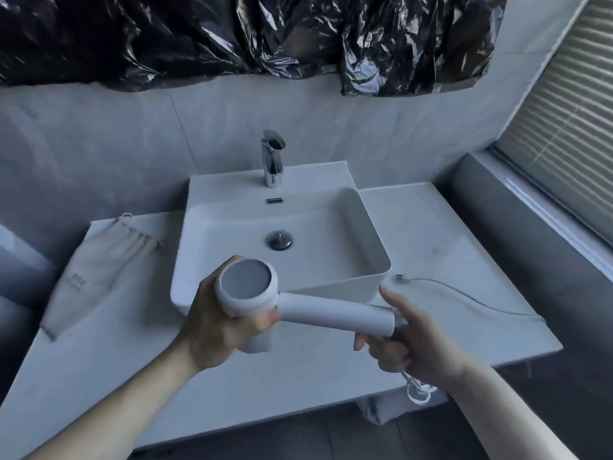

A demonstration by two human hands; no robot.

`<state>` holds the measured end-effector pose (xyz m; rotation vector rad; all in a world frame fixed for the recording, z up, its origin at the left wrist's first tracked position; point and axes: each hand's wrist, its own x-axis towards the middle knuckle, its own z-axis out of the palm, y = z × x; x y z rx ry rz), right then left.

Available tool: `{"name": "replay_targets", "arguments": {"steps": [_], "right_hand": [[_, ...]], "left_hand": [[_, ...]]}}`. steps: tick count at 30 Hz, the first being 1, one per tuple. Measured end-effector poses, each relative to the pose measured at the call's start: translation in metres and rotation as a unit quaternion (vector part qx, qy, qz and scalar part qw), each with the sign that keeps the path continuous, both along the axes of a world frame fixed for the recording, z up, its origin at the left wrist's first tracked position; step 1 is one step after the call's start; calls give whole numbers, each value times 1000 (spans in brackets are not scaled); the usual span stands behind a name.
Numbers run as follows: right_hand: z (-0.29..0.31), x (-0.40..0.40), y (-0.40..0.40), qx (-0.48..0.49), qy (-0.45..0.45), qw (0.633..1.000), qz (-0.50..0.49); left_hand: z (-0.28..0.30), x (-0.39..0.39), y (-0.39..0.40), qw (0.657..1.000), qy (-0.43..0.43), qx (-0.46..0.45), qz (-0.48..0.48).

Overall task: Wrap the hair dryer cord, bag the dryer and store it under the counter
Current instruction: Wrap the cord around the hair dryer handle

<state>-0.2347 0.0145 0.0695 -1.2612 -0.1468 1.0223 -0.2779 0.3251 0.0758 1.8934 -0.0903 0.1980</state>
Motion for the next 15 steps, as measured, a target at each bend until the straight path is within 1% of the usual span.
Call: {"name": "replay_targets", "arguments": {"steps": [3, 5, 8, 10, 12, 15], "right_hand": [[-32, 9, 4, 57, -17, 998, -24], [-55, 12, 8, 83, -54, 993, -70], [-88, 12, 17, 84, -119, 977, -155], [-108, 7, 22, 79, -145, 965, -204], [-125, -4, 26, 88, -161, 955, -234], [-144, -31, 27, 115, -184, 944, -249]], "left_hand": [[-38, 14, -4, 995, 9, -94, 22], [-61, 19, -7, 988, 16, -148, 39], [-87, 18, -15, 975, 45, -204, 75], [-99, 11, -20, 970, 64, -221, 77], [-111, -5, -24, 970, 72, -228, 52], [-131, -46, -28, 975, 49, -216, 16]]}}
